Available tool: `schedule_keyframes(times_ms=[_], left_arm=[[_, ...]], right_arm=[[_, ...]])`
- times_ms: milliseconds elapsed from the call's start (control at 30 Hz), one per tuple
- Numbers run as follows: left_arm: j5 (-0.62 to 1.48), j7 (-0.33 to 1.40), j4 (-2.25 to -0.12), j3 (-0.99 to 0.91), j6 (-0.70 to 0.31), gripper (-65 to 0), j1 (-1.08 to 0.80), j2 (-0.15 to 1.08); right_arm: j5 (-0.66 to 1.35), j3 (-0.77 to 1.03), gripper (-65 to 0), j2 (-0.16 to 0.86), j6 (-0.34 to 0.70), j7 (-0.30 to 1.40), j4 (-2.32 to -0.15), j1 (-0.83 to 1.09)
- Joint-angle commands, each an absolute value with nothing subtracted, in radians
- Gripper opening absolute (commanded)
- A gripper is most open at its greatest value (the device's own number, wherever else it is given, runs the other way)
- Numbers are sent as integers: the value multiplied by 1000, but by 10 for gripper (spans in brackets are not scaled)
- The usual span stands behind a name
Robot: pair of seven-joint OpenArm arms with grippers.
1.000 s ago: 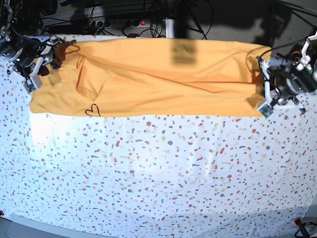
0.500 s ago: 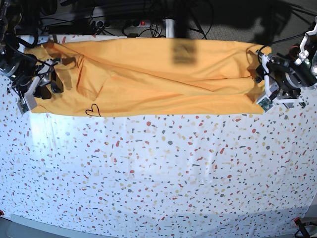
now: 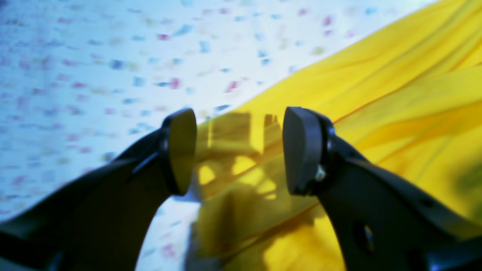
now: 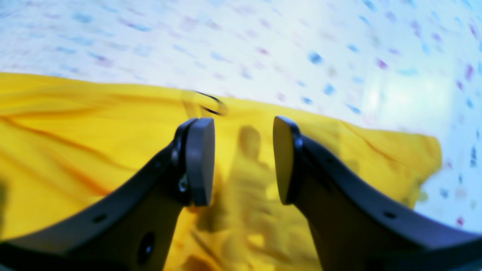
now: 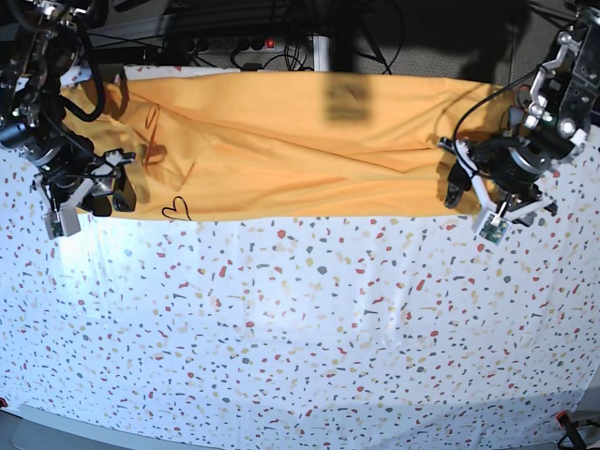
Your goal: Fold the T-shirt properly
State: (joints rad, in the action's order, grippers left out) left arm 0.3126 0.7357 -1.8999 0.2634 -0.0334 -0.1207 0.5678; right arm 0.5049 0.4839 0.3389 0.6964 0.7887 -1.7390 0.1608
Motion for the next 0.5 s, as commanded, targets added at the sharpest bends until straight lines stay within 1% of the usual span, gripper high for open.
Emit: schedule_keyframes(times_ms=[0, 133, 267, 367, 467], left_arm=[[313, 714, -1900, 255, -37, -294, -104, 560], [326, 725, -1814, 255, -68, -294, -80, 485], [350, 739, -1659, 255, -80, -294, -64, 450], [379, 739, -1541, 255, -141, -294, -64, 434], [376, 739, -1451, 255, -178, -294, -54, 418]], right_arm=[[502, 491, -393, 347, 698, 759, -1729, 140], [470, 491, -393, 339, 698, 759, -1624, 112], [462, 491, -393, 339, 698, 756, -1544, 102], [415, 490, -393, 338, 698, 709, -1490, 99], [351, 490, -394, 339, 698, 675, -1436, 81]])
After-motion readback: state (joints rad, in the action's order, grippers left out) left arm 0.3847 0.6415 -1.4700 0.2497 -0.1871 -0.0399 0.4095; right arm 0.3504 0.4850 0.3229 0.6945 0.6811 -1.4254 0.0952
